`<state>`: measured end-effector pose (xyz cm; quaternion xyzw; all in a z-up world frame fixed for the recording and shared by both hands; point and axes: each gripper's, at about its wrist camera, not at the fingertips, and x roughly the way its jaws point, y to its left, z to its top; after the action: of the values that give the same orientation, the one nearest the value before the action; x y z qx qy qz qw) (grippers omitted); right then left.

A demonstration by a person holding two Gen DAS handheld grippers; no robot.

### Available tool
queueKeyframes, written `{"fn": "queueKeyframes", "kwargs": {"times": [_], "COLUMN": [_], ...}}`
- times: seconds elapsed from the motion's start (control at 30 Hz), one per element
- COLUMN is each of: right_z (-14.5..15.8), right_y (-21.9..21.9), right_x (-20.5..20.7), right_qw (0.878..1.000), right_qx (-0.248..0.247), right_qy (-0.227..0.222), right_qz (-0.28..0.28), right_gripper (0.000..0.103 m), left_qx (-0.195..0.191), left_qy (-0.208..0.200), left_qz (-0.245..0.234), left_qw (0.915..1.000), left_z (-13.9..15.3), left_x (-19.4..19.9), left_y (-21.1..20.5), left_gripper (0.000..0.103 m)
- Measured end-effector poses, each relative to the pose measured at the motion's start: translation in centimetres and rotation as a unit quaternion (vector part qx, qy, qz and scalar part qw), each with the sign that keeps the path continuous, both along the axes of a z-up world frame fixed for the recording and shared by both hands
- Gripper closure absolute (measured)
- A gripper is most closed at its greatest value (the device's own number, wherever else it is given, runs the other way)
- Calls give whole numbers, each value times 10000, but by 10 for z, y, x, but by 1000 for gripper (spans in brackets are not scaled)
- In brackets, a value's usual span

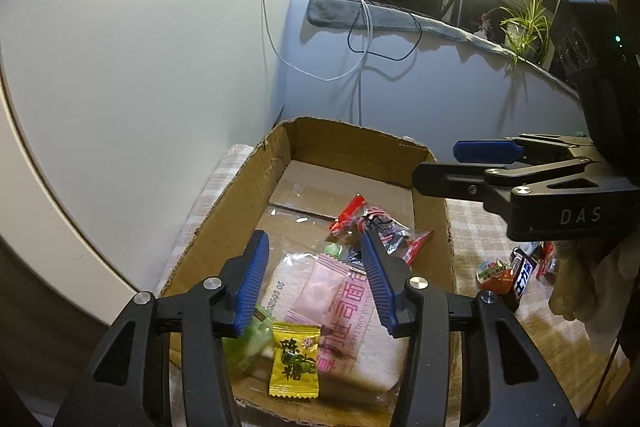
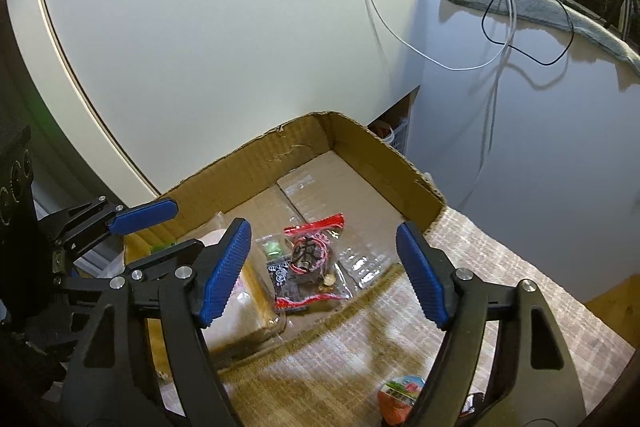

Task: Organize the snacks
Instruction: 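Move both tools back over the remaining snacks on the table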

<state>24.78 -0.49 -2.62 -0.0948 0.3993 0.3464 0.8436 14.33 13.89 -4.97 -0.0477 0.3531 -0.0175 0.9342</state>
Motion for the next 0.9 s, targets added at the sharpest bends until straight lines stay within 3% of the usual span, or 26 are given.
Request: {"fn": "queueKeyframes", "kwargs": {"times": [0.07,0.27,0.63,0.9], "right_z": [1,7,22,16], "right_y": [-5,-34,-119,-179], "right_x": [0,-2,-15,-26], "right_qw": [10000,9997,9974,9939], "right_qx": [-19,70,120,20], "right_qy": [14,75,26,95], "right_qz": [-48,-229,-713,-1096], "right_gripper": [25,17,17,16], "left_qx": [-10,-82,-181,-226], "left_qy": [-19,-60,-149,-60], "left_qz": [-13,-110,-560,-999], "left_qw": [10000,9999,9982,9947], "left_z": [1,7,14,11], "left_x": [-1,-5,-10,-12], "left_y": [-1,-10,-50,-91], "left_gripper": [47,46,44,43]}}
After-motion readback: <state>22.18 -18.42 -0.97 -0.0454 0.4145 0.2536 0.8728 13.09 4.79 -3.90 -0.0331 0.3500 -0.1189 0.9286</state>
